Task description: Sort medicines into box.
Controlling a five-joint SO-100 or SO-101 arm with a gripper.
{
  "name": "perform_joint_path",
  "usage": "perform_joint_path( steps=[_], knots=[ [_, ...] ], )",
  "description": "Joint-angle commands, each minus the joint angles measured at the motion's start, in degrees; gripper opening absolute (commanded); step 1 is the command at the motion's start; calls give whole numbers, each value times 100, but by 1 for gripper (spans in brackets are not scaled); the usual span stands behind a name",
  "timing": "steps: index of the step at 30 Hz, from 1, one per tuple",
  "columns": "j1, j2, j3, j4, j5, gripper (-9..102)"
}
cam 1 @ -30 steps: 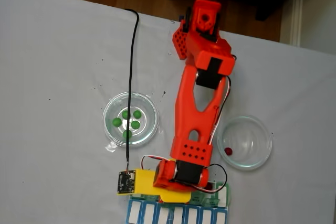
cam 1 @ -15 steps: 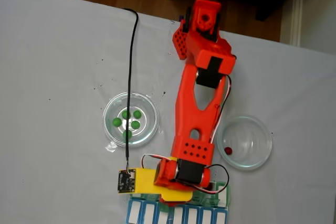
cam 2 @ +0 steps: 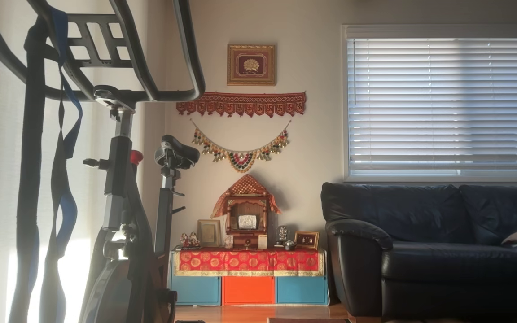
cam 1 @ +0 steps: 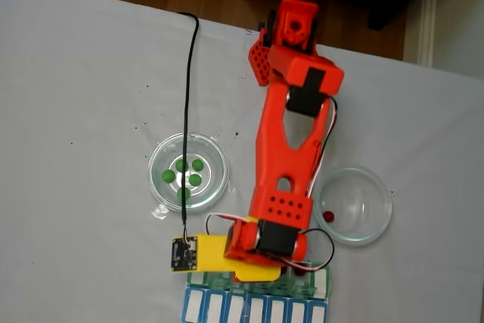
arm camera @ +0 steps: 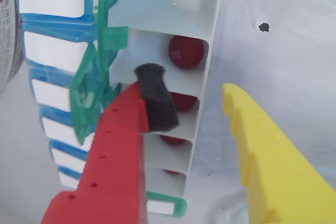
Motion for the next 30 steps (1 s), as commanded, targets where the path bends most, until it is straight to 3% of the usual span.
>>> perform_joint_path(
  steps=[1, 9, 13, 21, 27, 30],
  knots=[
    [-220, 1248, 26, 264, -167, 2],
    [-870, 1652, -70, 1459, -536, 2],
    [-1503, 2153, 483, 1661, -747, 2],
    [-2443, 3050, 1802, 1301, -519, 1],
    [-2848, 4025, 3419, -9, -176, 1],
    [-2865, 4140, 3709, -229, -237, 1]
  ],
)
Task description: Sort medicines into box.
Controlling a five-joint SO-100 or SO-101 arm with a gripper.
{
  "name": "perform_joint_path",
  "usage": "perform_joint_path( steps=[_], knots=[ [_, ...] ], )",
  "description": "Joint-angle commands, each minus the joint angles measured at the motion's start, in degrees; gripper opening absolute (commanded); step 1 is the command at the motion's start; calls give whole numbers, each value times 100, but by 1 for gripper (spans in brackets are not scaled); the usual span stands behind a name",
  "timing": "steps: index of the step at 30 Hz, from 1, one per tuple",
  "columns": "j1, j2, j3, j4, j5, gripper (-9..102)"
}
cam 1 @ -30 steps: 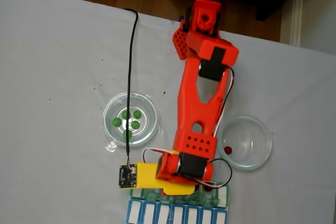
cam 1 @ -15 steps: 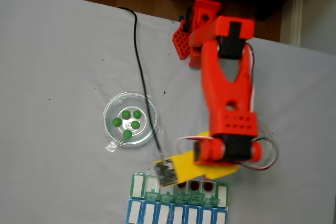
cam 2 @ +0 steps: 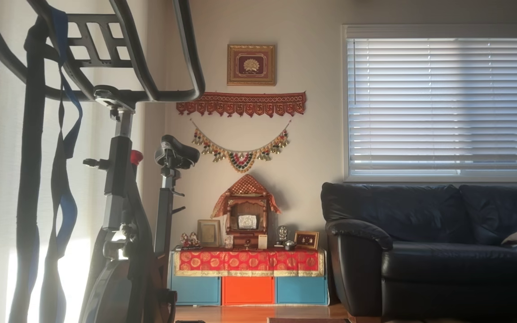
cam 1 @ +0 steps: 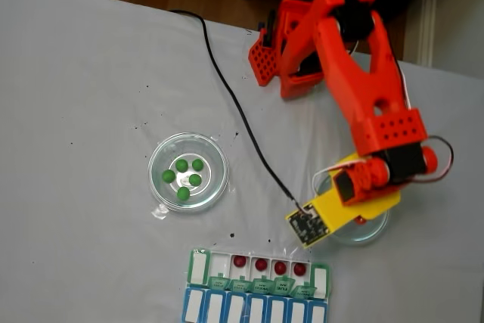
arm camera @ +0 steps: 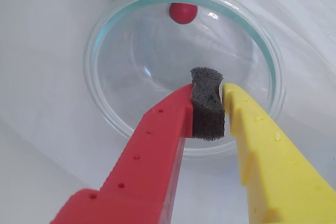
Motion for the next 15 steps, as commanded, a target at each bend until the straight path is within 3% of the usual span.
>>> perform_joint_path(
  steps=[1, 15],
  knots=[
    [-18, 703, 141, -352, -18, 1],
    [70, 237, 747, -1327, 202, 1]
  ],
)
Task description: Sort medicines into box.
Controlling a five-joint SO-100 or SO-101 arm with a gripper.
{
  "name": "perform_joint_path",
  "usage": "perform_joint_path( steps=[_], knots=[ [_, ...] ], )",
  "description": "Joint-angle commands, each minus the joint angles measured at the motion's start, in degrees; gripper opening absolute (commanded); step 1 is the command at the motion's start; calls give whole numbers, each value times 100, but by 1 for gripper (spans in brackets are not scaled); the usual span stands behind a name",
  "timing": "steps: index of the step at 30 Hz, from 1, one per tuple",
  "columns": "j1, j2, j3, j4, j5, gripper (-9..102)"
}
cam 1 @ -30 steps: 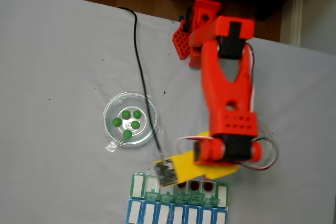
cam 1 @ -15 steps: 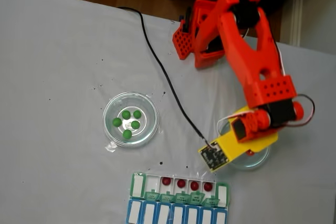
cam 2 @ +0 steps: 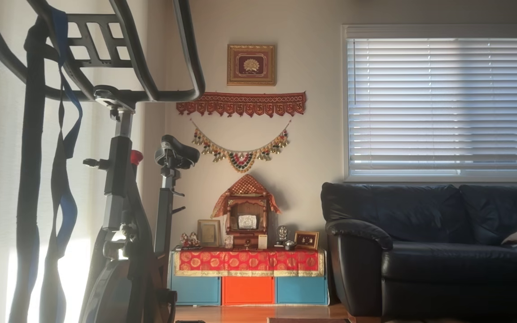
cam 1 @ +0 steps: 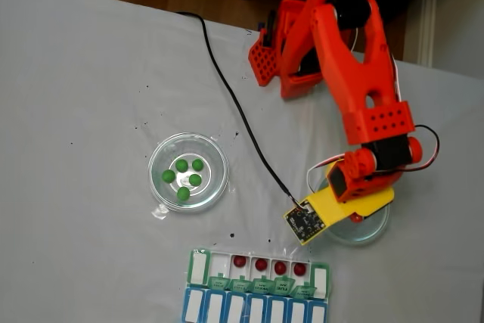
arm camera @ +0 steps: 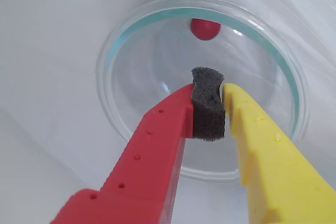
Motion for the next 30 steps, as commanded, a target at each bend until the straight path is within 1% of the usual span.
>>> perform_joint_path(
  steps=[1, 3, 6, 12, 15, 22, 30],
  knots=[
    [26, -9, 18, -246, 141, 1],
    [26, -62, 158, -439, 167, 2],
    [9, -185, 272, -571, 149, 11],
    [-9, -220, 325, -668, 264, 14],
    [-35, -299, 387, -694, 272, 17],
    [-105, -562, 483, -844, 237, 15],
    [-132, -896, 606, -1266, 202, 10]
  ],
)
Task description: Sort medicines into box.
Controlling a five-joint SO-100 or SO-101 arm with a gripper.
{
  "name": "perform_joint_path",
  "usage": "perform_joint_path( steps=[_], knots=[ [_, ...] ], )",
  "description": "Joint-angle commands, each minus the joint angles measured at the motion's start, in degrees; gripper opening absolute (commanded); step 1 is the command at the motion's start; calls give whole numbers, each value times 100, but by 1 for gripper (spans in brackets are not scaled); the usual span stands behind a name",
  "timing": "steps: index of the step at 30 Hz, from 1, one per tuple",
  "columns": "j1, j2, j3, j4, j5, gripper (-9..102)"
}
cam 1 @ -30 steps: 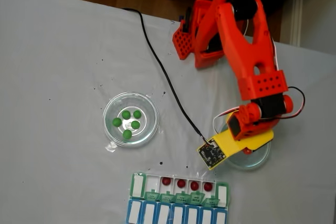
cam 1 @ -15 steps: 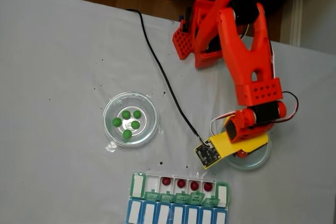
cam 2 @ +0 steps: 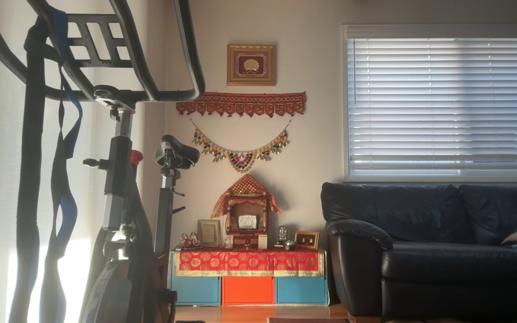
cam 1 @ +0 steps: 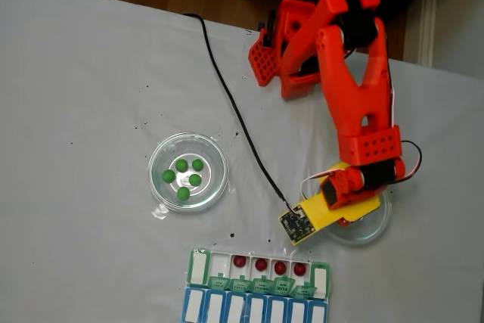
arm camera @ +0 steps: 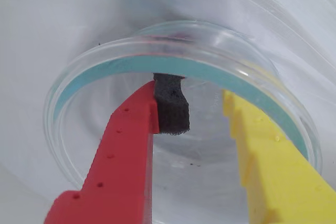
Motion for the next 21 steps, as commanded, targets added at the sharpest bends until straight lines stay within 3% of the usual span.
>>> perform_joint_path(
  steps=[1, 21],
  knots=[
    [-53, 35, -53, -167, -53, 9],
    [-9, -132, -18, -369, -264, 14]
  ],
)
